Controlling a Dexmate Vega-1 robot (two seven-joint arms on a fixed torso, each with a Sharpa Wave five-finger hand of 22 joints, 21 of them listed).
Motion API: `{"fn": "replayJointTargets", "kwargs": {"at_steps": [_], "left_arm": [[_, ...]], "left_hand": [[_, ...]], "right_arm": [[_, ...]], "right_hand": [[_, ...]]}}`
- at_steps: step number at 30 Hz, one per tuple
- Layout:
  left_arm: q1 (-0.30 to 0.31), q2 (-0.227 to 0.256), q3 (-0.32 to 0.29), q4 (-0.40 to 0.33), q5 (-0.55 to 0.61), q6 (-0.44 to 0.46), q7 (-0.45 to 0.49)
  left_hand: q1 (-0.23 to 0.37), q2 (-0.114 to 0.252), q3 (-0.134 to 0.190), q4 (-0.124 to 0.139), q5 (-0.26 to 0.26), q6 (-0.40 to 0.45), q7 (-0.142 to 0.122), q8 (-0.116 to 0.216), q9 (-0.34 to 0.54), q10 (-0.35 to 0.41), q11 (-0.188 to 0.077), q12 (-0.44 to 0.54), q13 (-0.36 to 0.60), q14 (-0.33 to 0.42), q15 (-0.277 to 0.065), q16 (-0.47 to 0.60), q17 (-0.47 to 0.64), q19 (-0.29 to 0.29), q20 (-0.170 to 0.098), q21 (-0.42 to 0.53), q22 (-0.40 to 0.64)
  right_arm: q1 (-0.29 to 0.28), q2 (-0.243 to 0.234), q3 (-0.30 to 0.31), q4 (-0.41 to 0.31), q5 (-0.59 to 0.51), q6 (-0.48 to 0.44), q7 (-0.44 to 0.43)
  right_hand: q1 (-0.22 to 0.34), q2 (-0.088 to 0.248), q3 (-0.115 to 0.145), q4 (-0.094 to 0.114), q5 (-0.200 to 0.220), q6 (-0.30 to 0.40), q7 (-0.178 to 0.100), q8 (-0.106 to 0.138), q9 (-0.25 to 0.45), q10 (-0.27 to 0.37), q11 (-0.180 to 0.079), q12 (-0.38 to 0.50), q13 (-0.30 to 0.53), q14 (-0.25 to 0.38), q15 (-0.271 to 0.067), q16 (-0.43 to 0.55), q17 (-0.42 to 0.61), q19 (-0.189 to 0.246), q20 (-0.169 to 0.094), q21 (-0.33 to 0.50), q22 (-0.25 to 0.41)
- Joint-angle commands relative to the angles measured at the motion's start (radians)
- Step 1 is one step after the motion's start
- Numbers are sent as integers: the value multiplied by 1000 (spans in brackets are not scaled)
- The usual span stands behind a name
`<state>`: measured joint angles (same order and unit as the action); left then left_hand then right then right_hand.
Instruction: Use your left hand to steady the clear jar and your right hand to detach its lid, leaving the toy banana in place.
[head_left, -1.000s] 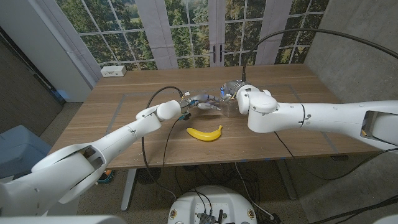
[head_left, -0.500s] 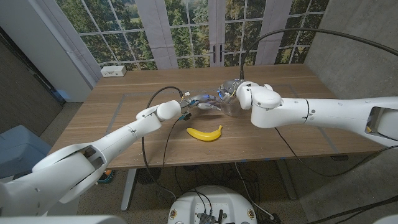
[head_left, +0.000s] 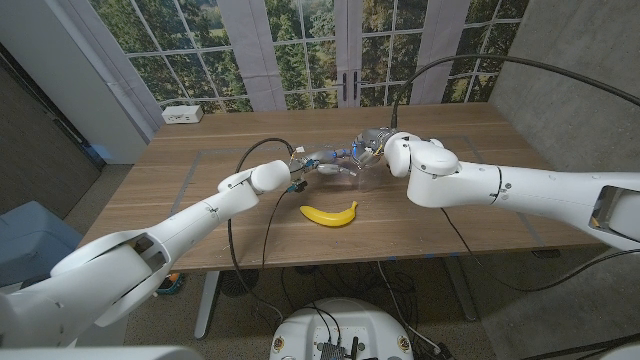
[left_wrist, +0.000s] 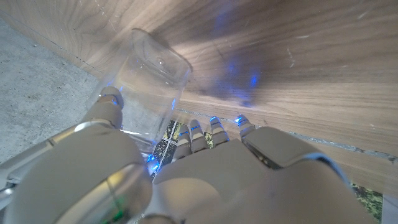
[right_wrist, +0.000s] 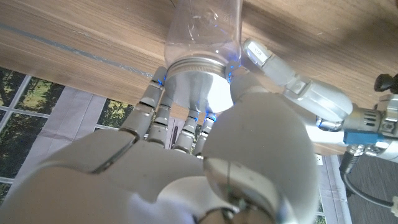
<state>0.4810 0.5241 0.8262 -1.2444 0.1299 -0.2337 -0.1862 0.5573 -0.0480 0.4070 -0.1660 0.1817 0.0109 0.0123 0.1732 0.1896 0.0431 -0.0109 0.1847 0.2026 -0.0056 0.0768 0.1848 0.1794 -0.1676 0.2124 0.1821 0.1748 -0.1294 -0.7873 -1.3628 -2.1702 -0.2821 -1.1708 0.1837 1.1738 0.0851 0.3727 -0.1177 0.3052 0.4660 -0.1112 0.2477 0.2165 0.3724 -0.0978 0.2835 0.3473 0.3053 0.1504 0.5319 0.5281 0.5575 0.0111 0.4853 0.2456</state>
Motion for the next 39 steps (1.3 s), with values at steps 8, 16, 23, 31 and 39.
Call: {"fn": "replayJointTargets", "kwargs": {"at_steps": [8,16,23,31,39], "left_arm": [[-12,-14,-5,51,-68,-89,-81],[47,-43,-49,60,-84,-120,61],[95,-60,-73,38,-48,-105,208],[111,-62,-79,18,-28,-84,267],[113,-47,-64,-21,9,-28,274]], "left_hand": [[8,-36,-11,-6,-3,-65,5,6,4,-48,9,5,2,-15,9,2,6,-60,-1,11,4],[49,-24,14,-3,2,114,-53,83,9,55,-1,52,1,51,1,19,4,-5,0,21,3],[109,27,55,-7,14,319,-72,162,23,139,-16,70,1,104,-7,23,2,34,-1,23,3],[161,52,75,-10,19,523,-60,249,39,220,-62,80,0,153,-28,23,0,84,0,24,2],[175,55,78,-10,21,569,-51,263,37,236,-77,78,-1,143,-34,15,0,88,1,20,2]], "right_arm": [[-228,71,212,20,-36,-18,-198],[-287,84,302,5,37,-19,-226],[-305,71,375,-4,149,0,-194],[-272,45,368,-4,211,7,-164],[-185,24,274,-22,201,-66,-142]], "right_hand": [[-157,72,-35,32,-53,110,61,60,30,148,-5,75,79,360,-322,51,168,201,-54,134,26],[-196,76,-33,41,-71,147,91,85,42,204,27,96,99,443,-317,63,172,267,-62,199,33],[-212,77,-25,40,-77,161,110,96,49,226,50,103,110,483,-316,63,172,296,-69,233,34],[-234,60,-25,34,-82,146,128,93,51,210,65,93,120,473,-306,45,173,289,-65,253,31],[-386,-25,-100,42,-100,14,150,35,46,67,114,10,125,280,-200,-64,156,119,59,231,-10]]}}
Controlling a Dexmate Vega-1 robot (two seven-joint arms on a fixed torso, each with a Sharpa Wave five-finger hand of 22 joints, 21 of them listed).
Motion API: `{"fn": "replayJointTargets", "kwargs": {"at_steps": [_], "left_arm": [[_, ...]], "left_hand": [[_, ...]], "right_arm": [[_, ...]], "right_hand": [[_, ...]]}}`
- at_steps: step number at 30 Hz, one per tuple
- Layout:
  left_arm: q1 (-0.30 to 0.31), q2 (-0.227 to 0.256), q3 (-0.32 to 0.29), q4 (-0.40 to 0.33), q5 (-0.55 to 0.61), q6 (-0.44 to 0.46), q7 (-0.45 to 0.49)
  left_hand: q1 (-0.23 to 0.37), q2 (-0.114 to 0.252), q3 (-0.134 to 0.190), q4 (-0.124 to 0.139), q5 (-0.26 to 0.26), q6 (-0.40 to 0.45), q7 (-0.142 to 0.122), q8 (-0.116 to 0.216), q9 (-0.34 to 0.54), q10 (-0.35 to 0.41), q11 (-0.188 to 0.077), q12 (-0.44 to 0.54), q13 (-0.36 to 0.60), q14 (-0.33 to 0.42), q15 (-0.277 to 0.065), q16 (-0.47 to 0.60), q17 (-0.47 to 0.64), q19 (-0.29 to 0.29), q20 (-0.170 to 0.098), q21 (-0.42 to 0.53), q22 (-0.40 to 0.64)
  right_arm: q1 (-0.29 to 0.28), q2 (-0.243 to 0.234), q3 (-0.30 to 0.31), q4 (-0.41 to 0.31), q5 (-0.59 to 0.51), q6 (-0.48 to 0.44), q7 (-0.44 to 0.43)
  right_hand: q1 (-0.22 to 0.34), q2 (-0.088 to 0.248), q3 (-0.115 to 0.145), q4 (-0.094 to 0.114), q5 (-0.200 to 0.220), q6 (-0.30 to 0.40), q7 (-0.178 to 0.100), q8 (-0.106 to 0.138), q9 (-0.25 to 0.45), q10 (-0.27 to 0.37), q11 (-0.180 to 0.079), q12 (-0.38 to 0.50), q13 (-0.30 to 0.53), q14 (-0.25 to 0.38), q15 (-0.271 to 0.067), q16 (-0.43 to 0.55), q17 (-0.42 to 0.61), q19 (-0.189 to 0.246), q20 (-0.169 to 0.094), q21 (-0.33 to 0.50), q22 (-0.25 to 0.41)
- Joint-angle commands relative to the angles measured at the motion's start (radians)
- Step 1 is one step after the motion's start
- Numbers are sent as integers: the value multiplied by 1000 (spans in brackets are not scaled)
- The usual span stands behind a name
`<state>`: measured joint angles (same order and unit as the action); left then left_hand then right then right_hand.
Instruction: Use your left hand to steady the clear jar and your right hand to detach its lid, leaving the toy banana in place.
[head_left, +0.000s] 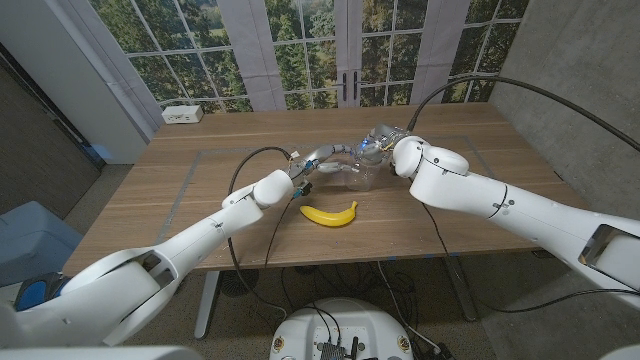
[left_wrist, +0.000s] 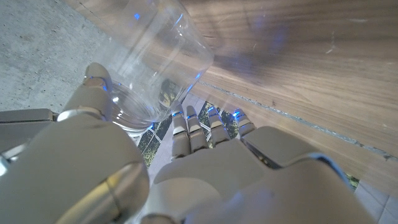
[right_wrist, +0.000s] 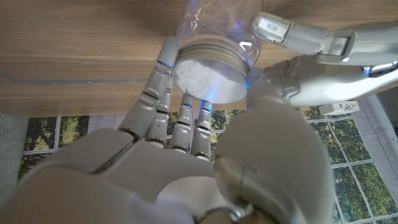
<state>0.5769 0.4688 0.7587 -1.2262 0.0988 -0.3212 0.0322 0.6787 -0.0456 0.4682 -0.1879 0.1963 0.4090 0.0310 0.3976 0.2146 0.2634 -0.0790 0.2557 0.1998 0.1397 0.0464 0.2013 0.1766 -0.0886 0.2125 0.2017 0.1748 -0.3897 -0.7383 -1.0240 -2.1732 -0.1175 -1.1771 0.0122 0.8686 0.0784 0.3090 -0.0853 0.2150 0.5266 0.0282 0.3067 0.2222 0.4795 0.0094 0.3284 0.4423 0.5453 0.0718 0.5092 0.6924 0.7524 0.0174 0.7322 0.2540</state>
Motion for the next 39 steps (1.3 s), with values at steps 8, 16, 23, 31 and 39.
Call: {"fn": "replayJointTargets", "kwargs": {"at_steps": [8,16,23,31,39], "left_arm": [[16,13,6,-50,34,67,42],[19,19,10,-68,39,71,36],[30,29,8,-97,47,81,42],[43,40,1,-122,48,81,43],[47,45,-3,-129,45,83,37]], "left_hand": [[62,53,18,11,7,160,-57,30,10,10,-11,1,2,-8,-10,-5,2,10,1,-2,1],[63,52,16,14,6,164,-49,28,8,4,-9,-5,2,-20,-10,-10,3,9,1,-4,1],[62,52,15,15,6,162,-50,24,7,-1,-10,-8,2,-25,-10,-11,3,7,1,-6,1],[61,50,12,16,5,159,-42,19,6,-3,-10,-11,2,-32,-8,-13,3,2,2,-9,1],[58,48,9,18,4,166,-37,19,5,-4,-6,-13,2,-35,-10,-12,3,-2,2,-11,1]], "right_arm": [[156,-56,-162,-33,20,-63,58],[164,-72,-150,-46,68,-69,93],[213,-70,-227,-77,43,-132,74],[298,-38,-422,-94,-88,-219,-6],[232,-23,-401,-81,-228,-216,11]], "right_hand": [[45,22,9,-86,-5,13,-73,-12,29,2,-77,-26,42,28,-190,7,58,-114,-10,-6,-38],[-175,-21,-98,25,-37,-91,-13,-65,23,-87,-1,-66,65,-90,-110,-54,43,-221,68,-10,-51],[-364,-78,-187,89,-33,-143,26,-86,22,-119,48,-81,74,-108,-61,-85,19,-233,121,-20,-61],[-196,-71,-134,-27,-8,-124,-2,-74,14,-79,3,-70,82,-55,-127,-48,40,-188,87,-7,-62],[-36,-19,-66,-86,-25,-21,-46,-33,12,17,-68,-32,103,60,-200,36,93,-114,28,40,-55]]}}
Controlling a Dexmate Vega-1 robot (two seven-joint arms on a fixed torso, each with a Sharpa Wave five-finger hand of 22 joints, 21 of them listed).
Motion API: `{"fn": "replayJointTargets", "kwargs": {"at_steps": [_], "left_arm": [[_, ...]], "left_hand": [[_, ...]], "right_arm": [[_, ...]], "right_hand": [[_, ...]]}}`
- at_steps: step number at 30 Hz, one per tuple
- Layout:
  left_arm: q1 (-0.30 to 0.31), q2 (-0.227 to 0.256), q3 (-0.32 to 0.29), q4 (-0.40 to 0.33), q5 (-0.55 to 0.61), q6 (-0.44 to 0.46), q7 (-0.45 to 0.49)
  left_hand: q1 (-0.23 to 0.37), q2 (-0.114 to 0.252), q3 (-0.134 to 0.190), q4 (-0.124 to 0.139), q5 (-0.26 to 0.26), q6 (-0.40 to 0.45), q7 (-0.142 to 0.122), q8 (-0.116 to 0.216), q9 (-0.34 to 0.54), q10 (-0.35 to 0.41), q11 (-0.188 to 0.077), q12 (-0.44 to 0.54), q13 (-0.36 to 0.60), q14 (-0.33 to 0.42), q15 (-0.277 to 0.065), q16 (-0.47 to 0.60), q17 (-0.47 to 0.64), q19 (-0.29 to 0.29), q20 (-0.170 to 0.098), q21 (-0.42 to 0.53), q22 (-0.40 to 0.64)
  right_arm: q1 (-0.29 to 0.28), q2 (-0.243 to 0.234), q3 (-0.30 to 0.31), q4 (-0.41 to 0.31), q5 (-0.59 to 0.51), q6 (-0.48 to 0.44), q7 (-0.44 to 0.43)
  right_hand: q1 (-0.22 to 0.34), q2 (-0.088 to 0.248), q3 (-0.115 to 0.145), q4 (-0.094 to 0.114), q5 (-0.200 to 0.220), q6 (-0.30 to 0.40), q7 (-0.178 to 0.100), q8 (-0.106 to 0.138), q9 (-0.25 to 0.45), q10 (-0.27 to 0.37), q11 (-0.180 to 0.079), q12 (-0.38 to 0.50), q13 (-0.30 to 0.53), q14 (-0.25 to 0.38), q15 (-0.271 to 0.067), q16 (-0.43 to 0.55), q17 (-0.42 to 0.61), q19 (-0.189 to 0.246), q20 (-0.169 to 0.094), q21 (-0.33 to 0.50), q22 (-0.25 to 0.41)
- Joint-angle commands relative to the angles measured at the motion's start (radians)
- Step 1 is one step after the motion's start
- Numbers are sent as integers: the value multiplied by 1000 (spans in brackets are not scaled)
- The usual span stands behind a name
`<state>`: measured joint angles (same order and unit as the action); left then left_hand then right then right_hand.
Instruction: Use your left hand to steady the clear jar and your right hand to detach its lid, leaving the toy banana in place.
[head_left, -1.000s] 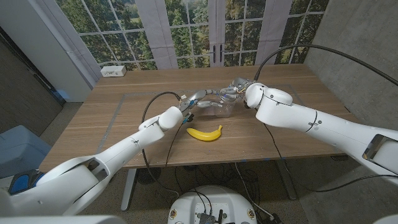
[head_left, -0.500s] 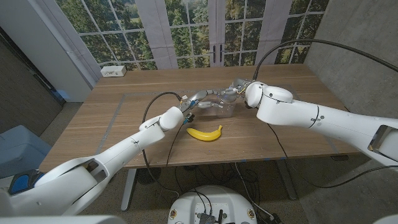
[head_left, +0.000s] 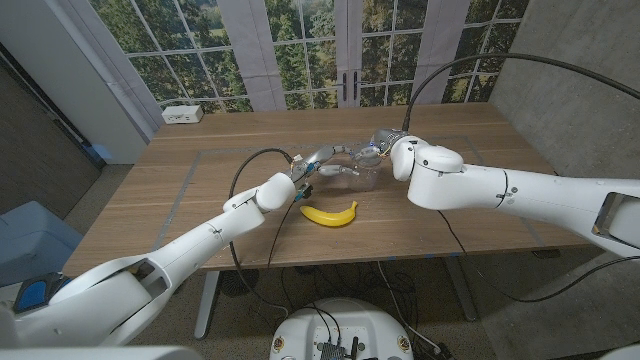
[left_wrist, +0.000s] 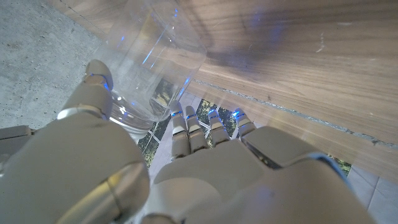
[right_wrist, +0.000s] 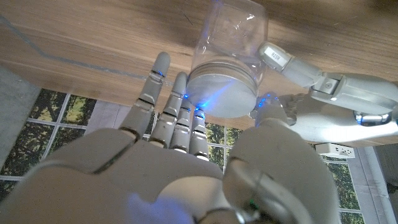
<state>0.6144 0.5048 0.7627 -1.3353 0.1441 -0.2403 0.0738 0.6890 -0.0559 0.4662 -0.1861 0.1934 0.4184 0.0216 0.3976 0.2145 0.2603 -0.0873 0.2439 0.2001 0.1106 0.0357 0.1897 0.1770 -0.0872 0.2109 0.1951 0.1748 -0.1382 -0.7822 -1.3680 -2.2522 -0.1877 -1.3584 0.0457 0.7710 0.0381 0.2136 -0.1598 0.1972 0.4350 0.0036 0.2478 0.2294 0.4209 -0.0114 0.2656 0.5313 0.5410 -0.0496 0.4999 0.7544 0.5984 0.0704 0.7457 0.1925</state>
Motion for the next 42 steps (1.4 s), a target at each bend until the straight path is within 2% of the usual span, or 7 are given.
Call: {"fn": "replayJointTargets", "kwargs": {"at_steps": [1,12,20,23,29,36,42], "left_arm": [[10,9,-7,-19,-2,0,-5],[3,5,-8,-7,-14,-7,-23],[-1,1,-6,3,-13,-9,-24],[-3,0,-5,4,-16,-9,-30],[-4,0,-5,3,-21,-8,-37],[-6,-1,-5,1,-39,4,-59],[-10,-5,-8,1,-70,20,-88]], "left_hand": [[48,59,11,16,7,157,-27,19,5,0,2,-1,2,-6,1,-1,3,-4,3,-4,1],[45,58,8,18,6,173,-12,20,4,1,0,-3,2,-10,1,-1,3,-8,3,-5,1],[44,60,7,18,6,201,-10,26,3,3,-5,-4,2,-10,0,1,3,-9,3,-5,1],[45,61,7,18,6,198,-10,23,2,4,-5,-5,2,-10,0,1,3,-10,3,-5,1],[44,63,6,19,7,194,-3,18,2,2,-4,-6,2,-14,0,0,3,-11,3,-6,1],[38,63,3,22,6,191,2,13,2,-3,2,-9,2,-18,0,-1,3,-14,3,-6,1],[32,64,0,24,5,190,12,10,2,-5,4,-11,3,-21,1,-1,3,-16,3,-6,1]], "right_arm": [[-22,17,-52,-3,-151,-28,-30],[47,3,-107,35,-101,17,25],[114,7,-165,52,-56,8,63],[114,-3,-178,42,-75,16,33],[55,-62,-131,17,-123,133,-23],[-8,-96,-83,14,-235,222,10],[-49,-83,-73,30,-381,227,71]], "right_hand": [[92,34,45,-17,-8,100,-23,38,5,126,-57,53,20,83,-92,55,39,47,-34,35,8],[174,40,87,-19,-6,81,-34,30,6,138,-79,69,43,41,-94,21,45,23,-42,50,9],[215,31,107,-6,2,-48,-42,-22,5,-43,-53,-23,29,-63,-75,-55,12,-7,-62,68,2],[281,60,138,-21,14,16,-61,3,5,14,-88,-5,28,-18,-113,-37,12,-2,-89,80,0],[635,99,215,-34,65,220,-134,70,11,181,-145,51,59,114,-182,57,93,-18,-269,206,26],[836,117,248,-29,126,454,-145,151,16,247,-187,51,63,94,-181,15,68,-141,-298,294,65],[834,64,276,-18,277,663,-175,162,-21,416,-203,-16,-62,-23,-173,-181,-49,-406,-248,435,42]]}}
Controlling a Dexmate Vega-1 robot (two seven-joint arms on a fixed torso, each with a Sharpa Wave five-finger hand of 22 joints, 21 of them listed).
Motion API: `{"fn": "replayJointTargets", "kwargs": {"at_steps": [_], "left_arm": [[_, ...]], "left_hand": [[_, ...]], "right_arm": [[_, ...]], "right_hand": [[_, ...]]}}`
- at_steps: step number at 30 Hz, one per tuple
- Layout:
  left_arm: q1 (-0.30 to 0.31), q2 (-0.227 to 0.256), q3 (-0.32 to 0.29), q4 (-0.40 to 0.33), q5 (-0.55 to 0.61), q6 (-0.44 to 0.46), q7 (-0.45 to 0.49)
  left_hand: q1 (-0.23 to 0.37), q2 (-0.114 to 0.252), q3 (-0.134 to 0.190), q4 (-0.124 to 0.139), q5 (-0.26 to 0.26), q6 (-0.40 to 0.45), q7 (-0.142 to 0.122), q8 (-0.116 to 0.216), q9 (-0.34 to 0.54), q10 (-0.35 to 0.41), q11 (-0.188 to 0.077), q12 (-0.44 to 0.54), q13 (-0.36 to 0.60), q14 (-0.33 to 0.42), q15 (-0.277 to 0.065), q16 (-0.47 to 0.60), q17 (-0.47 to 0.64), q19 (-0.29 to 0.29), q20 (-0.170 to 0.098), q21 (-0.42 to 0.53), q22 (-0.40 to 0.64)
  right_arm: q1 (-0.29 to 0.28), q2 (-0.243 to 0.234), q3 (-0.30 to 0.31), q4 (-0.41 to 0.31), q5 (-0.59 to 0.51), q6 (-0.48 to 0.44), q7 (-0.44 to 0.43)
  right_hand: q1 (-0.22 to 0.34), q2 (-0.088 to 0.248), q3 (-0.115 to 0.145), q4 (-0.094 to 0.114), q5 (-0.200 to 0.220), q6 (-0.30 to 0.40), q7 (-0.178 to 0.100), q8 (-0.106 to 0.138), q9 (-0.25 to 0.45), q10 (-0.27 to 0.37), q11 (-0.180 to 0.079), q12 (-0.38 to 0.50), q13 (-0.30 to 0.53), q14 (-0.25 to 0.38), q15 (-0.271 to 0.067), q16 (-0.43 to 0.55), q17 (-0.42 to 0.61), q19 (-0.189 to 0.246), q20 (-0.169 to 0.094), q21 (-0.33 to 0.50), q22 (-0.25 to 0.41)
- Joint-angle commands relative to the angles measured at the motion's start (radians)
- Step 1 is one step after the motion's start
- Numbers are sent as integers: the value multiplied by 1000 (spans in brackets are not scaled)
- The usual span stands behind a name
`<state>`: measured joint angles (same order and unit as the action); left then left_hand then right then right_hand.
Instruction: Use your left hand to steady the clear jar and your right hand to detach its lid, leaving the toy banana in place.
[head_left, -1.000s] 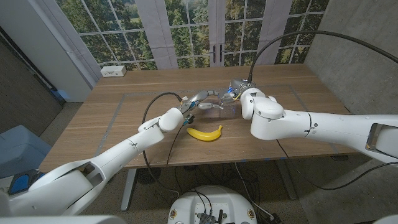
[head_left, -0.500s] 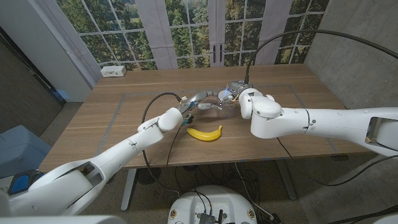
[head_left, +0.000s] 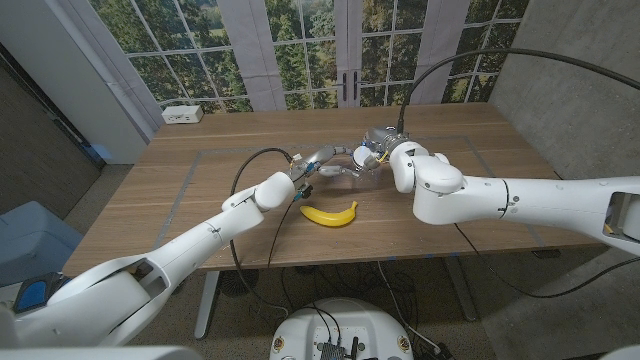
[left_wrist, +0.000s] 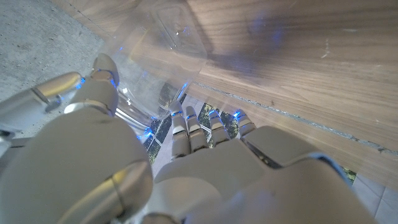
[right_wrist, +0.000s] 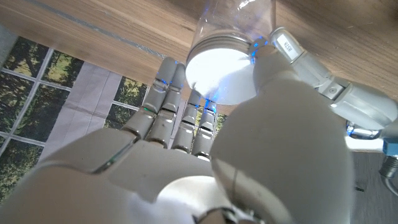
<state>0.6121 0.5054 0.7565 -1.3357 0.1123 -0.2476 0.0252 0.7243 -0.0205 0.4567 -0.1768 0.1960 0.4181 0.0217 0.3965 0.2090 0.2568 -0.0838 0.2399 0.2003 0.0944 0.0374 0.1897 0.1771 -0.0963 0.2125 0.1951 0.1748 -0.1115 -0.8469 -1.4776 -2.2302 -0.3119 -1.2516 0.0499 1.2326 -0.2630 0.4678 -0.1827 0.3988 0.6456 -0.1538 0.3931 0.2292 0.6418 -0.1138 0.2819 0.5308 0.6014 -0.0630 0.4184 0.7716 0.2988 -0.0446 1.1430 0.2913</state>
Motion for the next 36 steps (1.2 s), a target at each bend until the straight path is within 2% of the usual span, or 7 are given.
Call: {"fn": "replayJointTargets", "kwargs": {"at_steps": [1,12,16,19,25,30,36], "left_arm": [[-8,-6,-2,2,-40,30,-41],[-19,-9,0,10,-63,43,-64],[-22,-10,2,14,-65,45,-66],[-25,-11,3,18,-68,43,-68],[-31,-15,5,28,-71,38,-71],[-35,-16,7,35,-70,36,-72],[-39,-19,8,45,-71,28,-70]], "left_hand": [[-4,28,9,15,2,191,14,10,7,-2,2,-7,2,-5,0,-1,3,-7,2,-6,1],[-16,29,4,19,1,188,24,4,7,-4,7,-9,3,-10,1,-2,3,-11,2,-7,2],[-19,29,3,19,0,189,25,3,7,-6,8,-10,3,-12,1,-2,3,-12,2,-7,2],[-21,29,2,20,0,189,26,2,8,-7,10,-10,3,-13,1,-2,3,-13,2,-7,2],[-25,30,0,20,0,188,27,-1,9,-8,9,-11,3,-16,2,-2,3,-14,2,-7,2],[-27,31,0,20,0,187,27,-3,10,-9,10,-12,3,-19,3,-3,3,-16,2,-7,2],[-29,33,-1,20,0,185,26,-5,11,-10,10,-12,3,-22,3,-3,3,-18,2,-7,2]], "right_arm": [[-76,-15,33,11,-281,119,90],[-171,17,126,44,-452,170,226],[-243,15,216,40,-454,220,219],[-267,25,248,43,-488,218,263],[-278,57,282,59,-561,194,393],[-262,81,284,81,-633,162,524],[-186,128,232,146,-780,91,792]], "right_hand": [[371,364,28,6,90,468,-21,12,-24,200,-101,-43,-73,-101,-159,-116,-82,-120,-130,36,-75],[397,396,101,2,188,584,-51,-167,-34,151,-110,-82,-318,-294,-159,-195,-235,-392,-49,-104,-123],[377,393,113,5,191,588,-51,-178,-35,148,-109,-87,-325,-305,-158,-196,-255,-431,-13,-157,-125],[172,390,155,11,202,201,-67,-198,-24,-166,-103,-75,-295,-423,-127,-187,-266,-356,50,-314,-125],[73,350,131,27,201,-469,-64,-228,-35,-599,-27,-88,-292,-554,-15,-186,-210,-256,144,-434,-125],[-137,267,-29,63,111,-682,48,-210,-34,-732,75,-86,-292,-601,77,-187,-220,-215,232,-499,-125],[-209,253,-78,66,36,-753,107,-214,-35,-783,129,-87,-289,-635,118,-194,-232,-221,253,-544,-123]]}}
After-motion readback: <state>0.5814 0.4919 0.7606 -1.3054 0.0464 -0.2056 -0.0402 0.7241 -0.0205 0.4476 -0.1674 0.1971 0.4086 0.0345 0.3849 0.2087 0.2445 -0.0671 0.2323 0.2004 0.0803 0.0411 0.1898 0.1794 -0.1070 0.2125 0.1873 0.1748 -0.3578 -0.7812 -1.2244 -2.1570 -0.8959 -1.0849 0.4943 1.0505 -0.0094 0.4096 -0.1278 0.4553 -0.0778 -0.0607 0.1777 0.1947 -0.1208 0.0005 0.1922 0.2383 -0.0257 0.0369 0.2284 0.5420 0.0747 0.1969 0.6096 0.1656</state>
